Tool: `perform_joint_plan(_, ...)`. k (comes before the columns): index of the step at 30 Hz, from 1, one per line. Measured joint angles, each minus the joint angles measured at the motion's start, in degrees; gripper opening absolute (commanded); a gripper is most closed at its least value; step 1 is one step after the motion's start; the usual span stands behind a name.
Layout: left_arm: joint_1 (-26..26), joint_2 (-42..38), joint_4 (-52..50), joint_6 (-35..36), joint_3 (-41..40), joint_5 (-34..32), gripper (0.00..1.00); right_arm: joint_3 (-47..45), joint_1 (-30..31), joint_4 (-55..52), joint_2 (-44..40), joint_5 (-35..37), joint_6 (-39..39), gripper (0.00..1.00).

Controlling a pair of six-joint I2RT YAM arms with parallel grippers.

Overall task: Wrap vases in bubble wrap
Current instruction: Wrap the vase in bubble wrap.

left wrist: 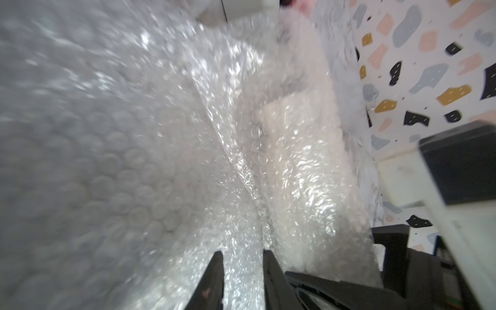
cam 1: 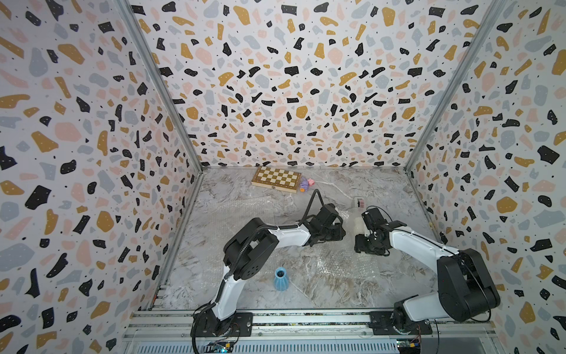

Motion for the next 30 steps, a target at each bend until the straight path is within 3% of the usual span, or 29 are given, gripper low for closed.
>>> perform_joint_plan(5,3.1,-4.8,1.7,-4.0,-4.2,0.2,0.51,1.6,3.7,-1.0,1.7,4.1,1.1,0.58)
perform_joint_plan(13,2.0,-1.1,5.7,-13.3,-0.3,3.6,0.71,1.4,6.9,0.0,2.4,6.5,2.7,0.59)
perform_joint_plan(22,0.2,5.3,7.5,-18.9,6.4,6.2,0.72,-0.7,7.0,2.3,1.5,6.6,3.6,0.6)
perform_joint_plan(30,-0.4,10.6,3.0,-18.4,11.3,7.3,0.73,-2.5,7.1,4.8,0.0,5.7,3.1,0.6)
